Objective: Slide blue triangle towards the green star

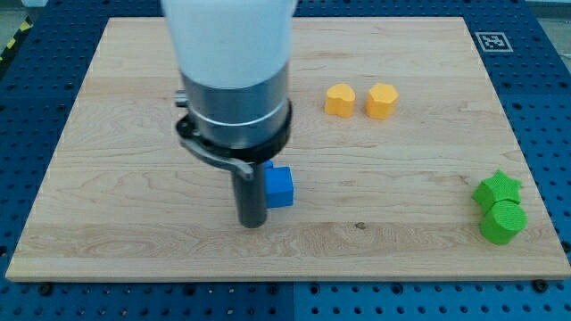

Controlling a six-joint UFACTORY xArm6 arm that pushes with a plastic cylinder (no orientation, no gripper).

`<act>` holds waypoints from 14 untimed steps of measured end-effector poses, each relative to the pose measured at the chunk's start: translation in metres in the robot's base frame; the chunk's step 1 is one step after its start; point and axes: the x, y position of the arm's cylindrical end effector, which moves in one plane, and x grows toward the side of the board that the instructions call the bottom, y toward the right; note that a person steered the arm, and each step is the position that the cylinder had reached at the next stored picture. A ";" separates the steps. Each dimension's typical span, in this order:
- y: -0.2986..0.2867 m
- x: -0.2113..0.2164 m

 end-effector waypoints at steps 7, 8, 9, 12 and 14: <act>0.008 -0.044; 0.042 -0.057; 0.043 -0.078; 0.014 -0.119; 0.060 -0.135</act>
